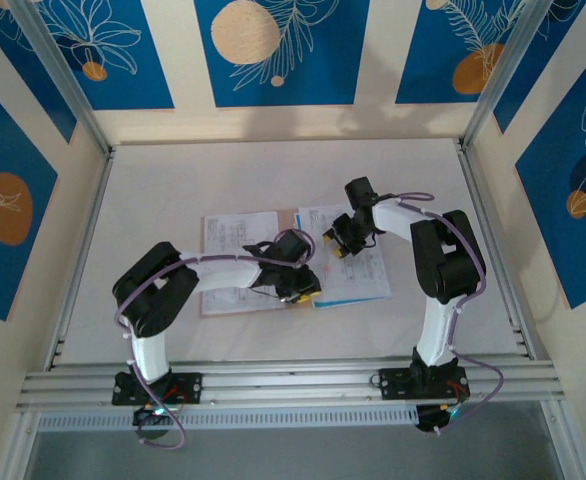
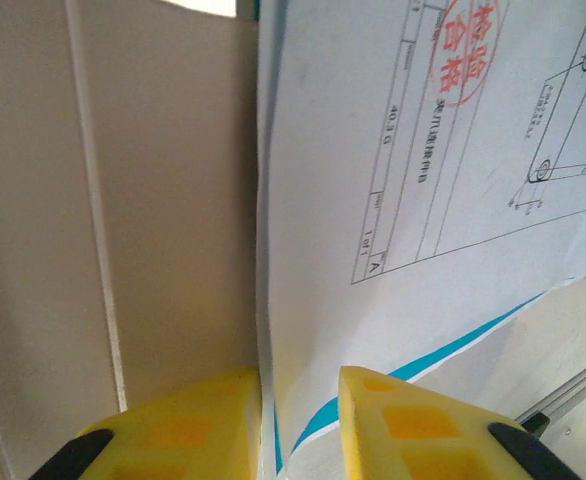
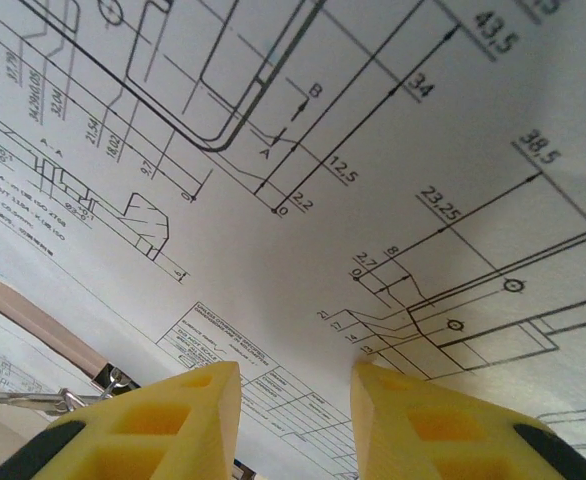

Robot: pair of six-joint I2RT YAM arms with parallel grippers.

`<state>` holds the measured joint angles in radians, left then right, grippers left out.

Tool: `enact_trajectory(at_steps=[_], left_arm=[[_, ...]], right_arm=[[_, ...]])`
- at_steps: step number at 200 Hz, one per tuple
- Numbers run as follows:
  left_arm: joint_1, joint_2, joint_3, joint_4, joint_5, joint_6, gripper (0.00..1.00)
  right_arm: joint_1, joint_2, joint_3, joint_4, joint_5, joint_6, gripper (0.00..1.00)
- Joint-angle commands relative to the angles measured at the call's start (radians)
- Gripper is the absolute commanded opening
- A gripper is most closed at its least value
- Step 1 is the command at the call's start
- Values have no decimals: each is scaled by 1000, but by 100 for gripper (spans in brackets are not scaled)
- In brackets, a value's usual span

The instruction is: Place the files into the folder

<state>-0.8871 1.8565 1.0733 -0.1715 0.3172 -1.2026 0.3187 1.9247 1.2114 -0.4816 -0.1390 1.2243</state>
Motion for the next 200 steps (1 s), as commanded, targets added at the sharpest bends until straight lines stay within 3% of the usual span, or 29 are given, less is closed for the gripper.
enact_trajectory(at_steps=[1,82,151,180,187,200], left_arm=[[-9,24,27,-8,7,6,25],[-9,38,37,-27,8,11,23],[-9,44,40,-26,4,14,16],[-9,38,30,-26,3,13,5],[-9,34,26,-23,7,9,0],[-7,23,11,-4,11,-10,0]], right_arm=[[-5,-21,-43,-22,-10,-10,36],[-22,-26,-29,-22,-24,-45,36],[-5,-28,-24,-28,-30,-53,36],[-3,-31,-17,-28,-40,-68,39],[0,-36,-8,-34,-39,-77,41],[9,-56,26,-62,-19,-104,48]])
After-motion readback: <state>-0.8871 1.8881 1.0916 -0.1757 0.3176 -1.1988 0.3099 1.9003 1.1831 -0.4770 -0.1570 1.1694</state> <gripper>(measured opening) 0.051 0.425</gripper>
